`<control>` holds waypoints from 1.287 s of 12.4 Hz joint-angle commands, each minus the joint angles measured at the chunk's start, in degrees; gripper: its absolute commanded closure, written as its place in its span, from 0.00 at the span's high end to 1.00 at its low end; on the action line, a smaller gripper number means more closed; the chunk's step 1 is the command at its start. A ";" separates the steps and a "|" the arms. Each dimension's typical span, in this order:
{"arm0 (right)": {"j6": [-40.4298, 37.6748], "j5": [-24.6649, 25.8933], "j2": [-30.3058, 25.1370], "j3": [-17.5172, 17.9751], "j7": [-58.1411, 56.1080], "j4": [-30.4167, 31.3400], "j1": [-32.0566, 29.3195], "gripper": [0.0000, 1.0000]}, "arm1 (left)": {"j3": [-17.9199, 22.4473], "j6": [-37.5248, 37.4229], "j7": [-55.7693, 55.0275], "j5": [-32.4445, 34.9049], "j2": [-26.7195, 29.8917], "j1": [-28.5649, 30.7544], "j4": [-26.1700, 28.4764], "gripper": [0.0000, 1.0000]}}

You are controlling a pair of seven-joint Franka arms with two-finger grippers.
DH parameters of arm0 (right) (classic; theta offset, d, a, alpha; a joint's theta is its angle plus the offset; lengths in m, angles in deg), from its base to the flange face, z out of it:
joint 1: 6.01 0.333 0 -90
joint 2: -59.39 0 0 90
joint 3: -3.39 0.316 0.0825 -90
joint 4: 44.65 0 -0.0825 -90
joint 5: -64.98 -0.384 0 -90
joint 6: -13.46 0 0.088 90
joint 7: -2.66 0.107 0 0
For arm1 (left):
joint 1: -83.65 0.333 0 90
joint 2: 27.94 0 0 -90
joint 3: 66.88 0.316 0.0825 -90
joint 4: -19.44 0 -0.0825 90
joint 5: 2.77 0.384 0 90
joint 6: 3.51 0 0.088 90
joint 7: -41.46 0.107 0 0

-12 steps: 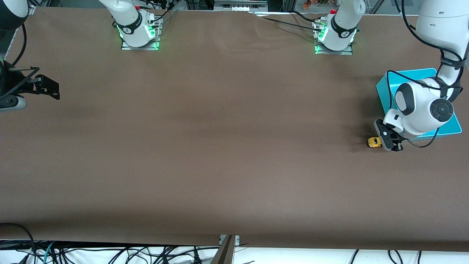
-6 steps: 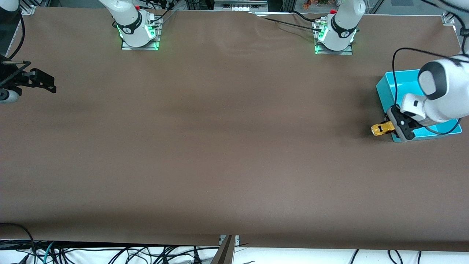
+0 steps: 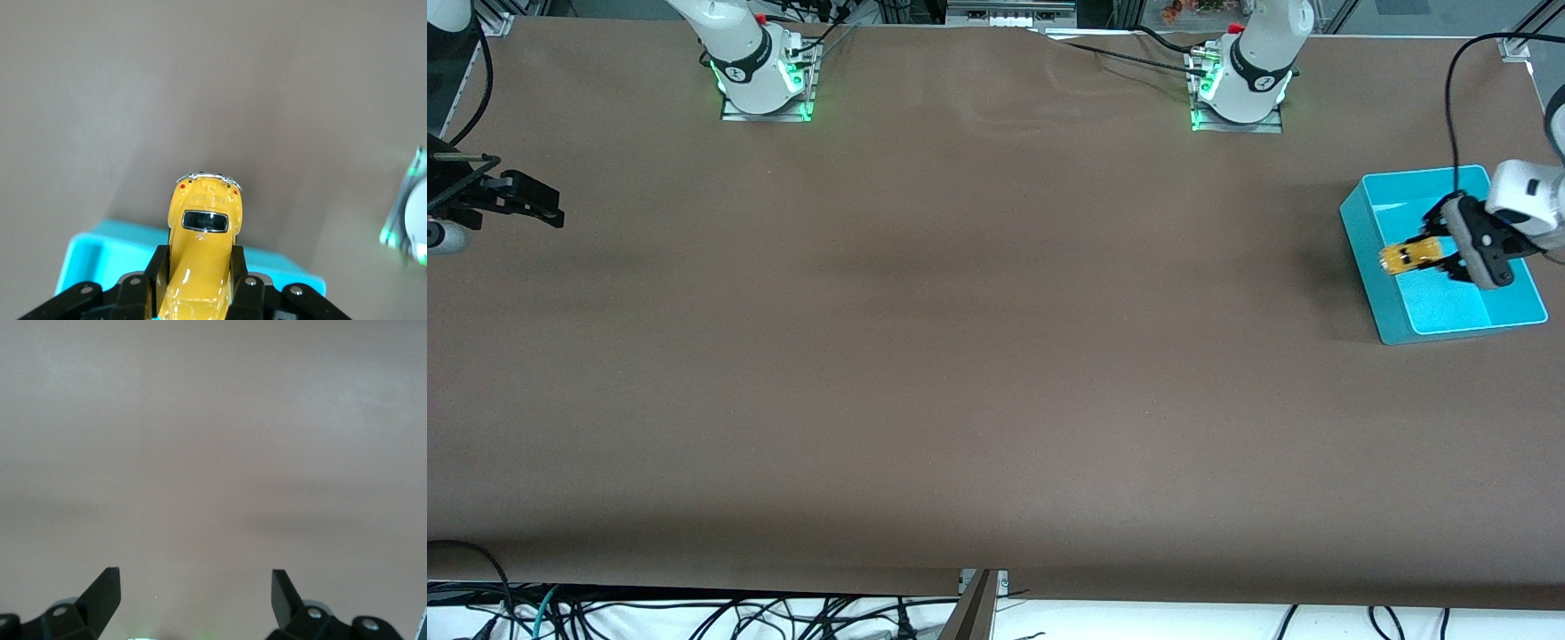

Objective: Wind and store yellow beetle car
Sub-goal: 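Lift the car with the left gripper and carry it over the cyan tray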

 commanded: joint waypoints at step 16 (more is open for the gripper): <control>-0.63 -0.70 1.23 0.15 2.40 0.05 0.27 1.00 | 0.18 24.61 7.64 14.57 -13.34 14.06 15.76 0.26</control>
